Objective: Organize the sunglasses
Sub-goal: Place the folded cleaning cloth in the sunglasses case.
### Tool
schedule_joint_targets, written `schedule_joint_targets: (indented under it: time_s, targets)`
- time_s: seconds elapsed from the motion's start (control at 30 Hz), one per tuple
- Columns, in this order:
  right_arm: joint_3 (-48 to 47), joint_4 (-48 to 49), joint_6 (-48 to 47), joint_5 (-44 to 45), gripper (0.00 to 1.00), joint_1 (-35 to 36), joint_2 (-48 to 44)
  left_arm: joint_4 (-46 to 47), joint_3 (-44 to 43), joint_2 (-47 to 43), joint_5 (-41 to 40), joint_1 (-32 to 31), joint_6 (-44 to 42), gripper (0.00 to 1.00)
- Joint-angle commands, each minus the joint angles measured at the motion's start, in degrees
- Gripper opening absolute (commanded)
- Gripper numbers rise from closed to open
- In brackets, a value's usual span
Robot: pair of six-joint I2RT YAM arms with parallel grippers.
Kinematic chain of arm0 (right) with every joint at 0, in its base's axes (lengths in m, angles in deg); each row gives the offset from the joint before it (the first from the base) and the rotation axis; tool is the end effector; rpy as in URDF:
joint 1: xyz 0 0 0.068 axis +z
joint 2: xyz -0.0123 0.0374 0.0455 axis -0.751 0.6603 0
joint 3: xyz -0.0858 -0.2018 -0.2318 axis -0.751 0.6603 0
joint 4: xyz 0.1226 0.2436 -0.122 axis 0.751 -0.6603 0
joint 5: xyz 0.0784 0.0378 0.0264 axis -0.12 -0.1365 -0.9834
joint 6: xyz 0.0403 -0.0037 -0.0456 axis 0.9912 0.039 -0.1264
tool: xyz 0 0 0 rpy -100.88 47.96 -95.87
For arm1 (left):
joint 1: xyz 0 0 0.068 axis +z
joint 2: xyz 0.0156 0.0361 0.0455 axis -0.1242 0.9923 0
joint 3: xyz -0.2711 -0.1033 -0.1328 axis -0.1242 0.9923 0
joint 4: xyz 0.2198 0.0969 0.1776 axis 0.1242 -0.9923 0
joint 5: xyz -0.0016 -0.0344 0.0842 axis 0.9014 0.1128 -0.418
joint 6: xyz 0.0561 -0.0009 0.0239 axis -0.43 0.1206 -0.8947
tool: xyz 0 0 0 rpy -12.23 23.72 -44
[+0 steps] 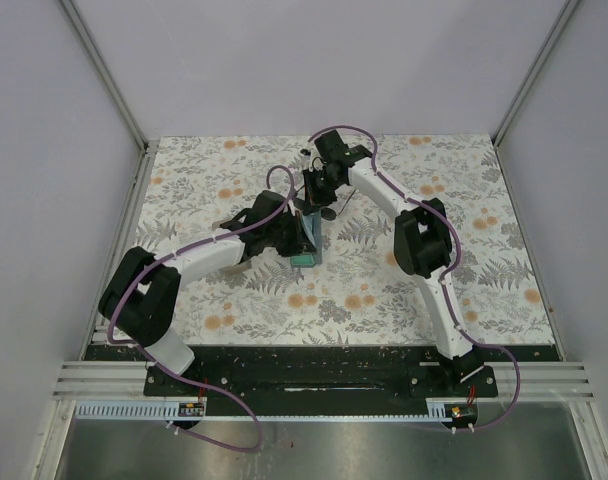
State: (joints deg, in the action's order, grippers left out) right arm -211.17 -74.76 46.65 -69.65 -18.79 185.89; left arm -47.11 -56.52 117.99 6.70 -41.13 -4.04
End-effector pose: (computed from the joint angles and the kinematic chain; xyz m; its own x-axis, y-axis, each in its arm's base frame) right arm 0.5107 0.3147 0.2249 -0.8707 -0.2684 -0.4120 -0.4505 0.7713 0.4495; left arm 0.3133 -0.2270 0.2266 -0.8975 -0.1728 -0.4057 0.1412 0.7590 -0.6356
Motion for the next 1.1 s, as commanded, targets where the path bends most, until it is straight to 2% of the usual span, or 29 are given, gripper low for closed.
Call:
schedule_joint_targets:
  time_s: [0.0,0.27,0.53,0.83,1.07]
  targets:
    - [-3.08,-0.44,-0.03,-0.64,0.00,0.52,0.61,-1.15,1.99,0.41,-5.06,2.36,-3.04,0.00]
    - [-4.48,-1.06,0.06,-0.73,0.00,0.61,1.75,-0.71,2.35,1.12,-4.01,3.15,-3.74,0.00]
    - [-4.13,-1.06,-0.03,-0.64,0.00,0.78,0.61,-2.37,0.77,-0.29,0.47,3.06,-5.15,0.00]
    - [-4.22,-1.85,-0.38,-0.29,0.00,0.78,-0.18,-7.56,-1.08,-2.75,-1.98,3.15,-7.61,0.00]
    - [-3.95,-2.11,-0.29,0.50,0.00,0.78,-0.62,-6.16,-1.26,-1.08,-0.67,3.33,-6.91,0.00]
